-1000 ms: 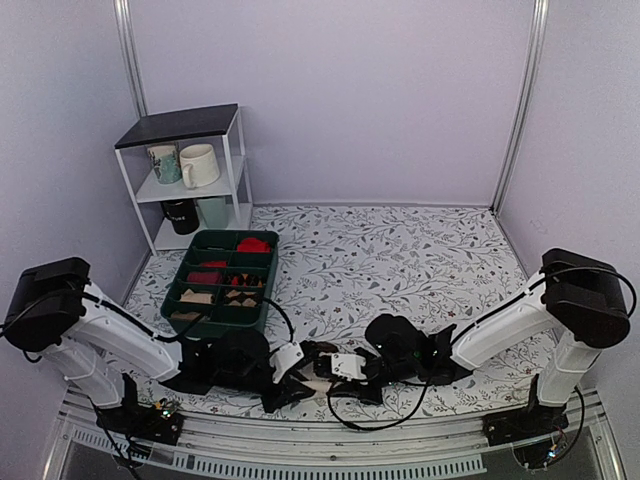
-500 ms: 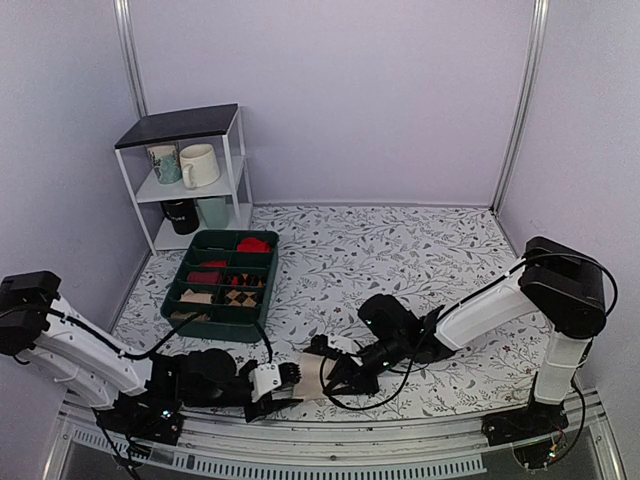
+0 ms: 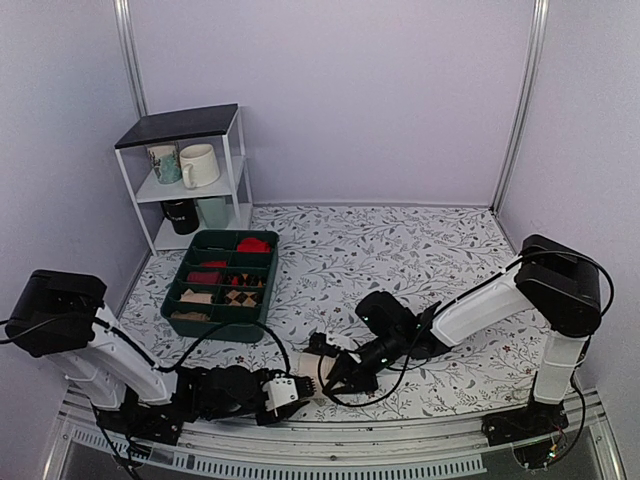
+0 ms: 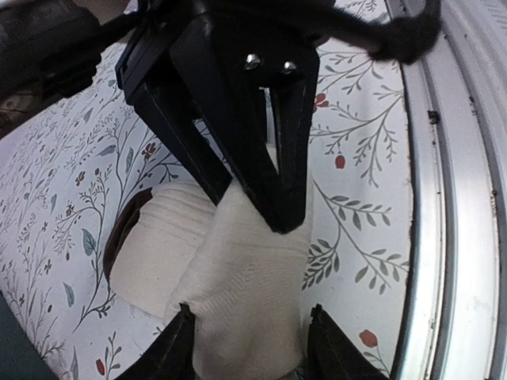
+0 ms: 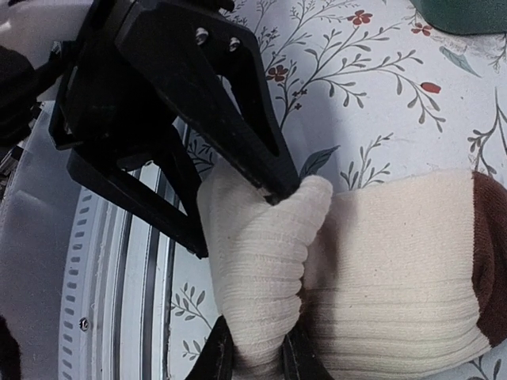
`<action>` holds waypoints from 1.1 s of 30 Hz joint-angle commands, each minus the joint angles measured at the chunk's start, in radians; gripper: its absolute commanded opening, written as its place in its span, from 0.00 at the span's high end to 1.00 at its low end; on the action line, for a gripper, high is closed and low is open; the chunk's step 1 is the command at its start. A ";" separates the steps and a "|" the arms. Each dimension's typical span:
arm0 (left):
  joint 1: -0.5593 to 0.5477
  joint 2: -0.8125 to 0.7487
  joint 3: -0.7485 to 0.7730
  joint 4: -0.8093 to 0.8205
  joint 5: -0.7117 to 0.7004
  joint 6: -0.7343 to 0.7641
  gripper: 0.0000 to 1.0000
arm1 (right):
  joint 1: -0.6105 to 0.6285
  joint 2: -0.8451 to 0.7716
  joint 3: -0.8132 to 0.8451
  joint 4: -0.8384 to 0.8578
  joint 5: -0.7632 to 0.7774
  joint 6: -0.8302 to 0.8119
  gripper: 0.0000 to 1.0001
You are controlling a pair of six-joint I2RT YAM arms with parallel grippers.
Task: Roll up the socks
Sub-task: Roll the sock at the center of the board.
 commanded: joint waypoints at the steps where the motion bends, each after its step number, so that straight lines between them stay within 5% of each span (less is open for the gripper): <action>1: -0.014 0.048 0.042 0.007 -0.023 -0.004 0.52 | 0.012 0.077 -0.022 -0.171 0.012 -0.001 0.87; 9: -0.013 0.081 0.090 -0.143 0.085 -0.102 0.61 | 0.012 0.067 -0.020 -0.176 0.003 -0.011 0.87; 13: -0.013 0.072 0.090 -0.189 0.137 -0.159 0.98 | 0.011 0.067 -0.012 -0.172 -0.003 -0.013 0.87; 14: -0.013 0.068 0.088 -0.198 0.142 -0.174 1.00 | 0.010 0.067 -0.010 -0.170 -0.001 -0.014 0.87; 20: -0.003 0.023 0.056 -0.216 0.167 -0.264 1.00 | 0.007 0.017 -0.026 -0.083 0.060 -0.008 0.76; 28: 0.071 0.016 0.062 -0.282 0.268 -0.342 1.00 | 0.007 -0.280 -0.251 0.317 0.306 -0.064 0.50; 33: 0.115 0.051 0.097 -0.333 0.335 -0.365 1.00 | 0.036 -0.355 -0.332 0.368 0.298 -0.196 0.49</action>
